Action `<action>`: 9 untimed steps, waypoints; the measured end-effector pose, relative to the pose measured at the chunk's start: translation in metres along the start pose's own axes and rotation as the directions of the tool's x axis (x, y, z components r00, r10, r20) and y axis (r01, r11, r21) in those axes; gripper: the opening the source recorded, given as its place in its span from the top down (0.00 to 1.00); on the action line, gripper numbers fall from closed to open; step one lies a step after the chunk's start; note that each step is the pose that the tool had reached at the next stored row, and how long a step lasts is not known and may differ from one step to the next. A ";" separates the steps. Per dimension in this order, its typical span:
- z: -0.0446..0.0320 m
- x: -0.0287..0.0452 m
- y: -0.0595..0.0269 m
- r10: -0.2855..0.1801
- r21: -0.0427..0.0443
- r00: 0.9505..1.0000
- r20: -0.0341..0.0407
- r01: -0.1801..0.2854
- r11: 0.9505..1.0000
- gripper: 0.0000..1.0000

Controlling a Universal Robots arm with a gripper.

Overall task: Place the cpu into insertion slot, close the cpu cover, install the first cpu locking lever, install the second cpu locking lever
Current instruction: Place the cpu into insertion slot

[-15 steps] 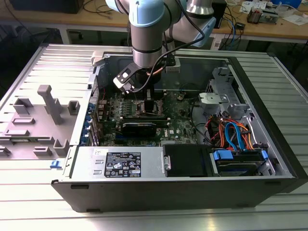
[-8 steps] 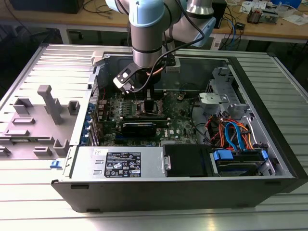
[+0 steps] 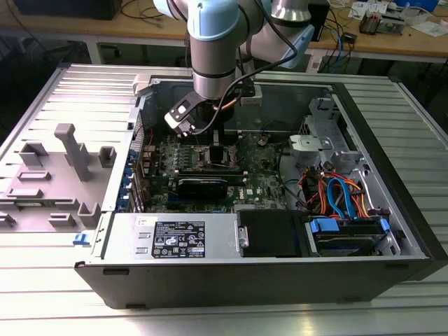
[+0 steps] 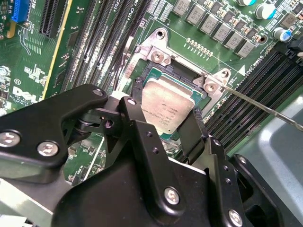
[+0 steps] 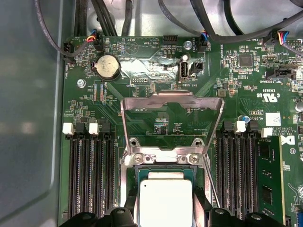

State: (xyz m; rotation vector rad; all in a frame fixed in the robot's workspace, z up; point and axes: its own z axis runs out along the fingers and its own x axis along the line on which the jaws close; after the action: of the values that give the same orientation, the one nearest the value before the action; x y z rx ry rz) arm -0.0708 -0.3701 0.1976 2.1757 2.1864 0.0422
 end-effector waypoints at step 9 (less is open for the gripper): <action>0.0002 0.0000 0.0000 0.000 0.000 1.000 0.000 0.000 1.000 0.45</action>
State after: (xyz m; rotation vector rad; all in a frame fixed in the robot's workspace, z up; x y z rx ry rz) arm -0.0707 -0.3701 0.1974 2.1761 2.1861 0.0425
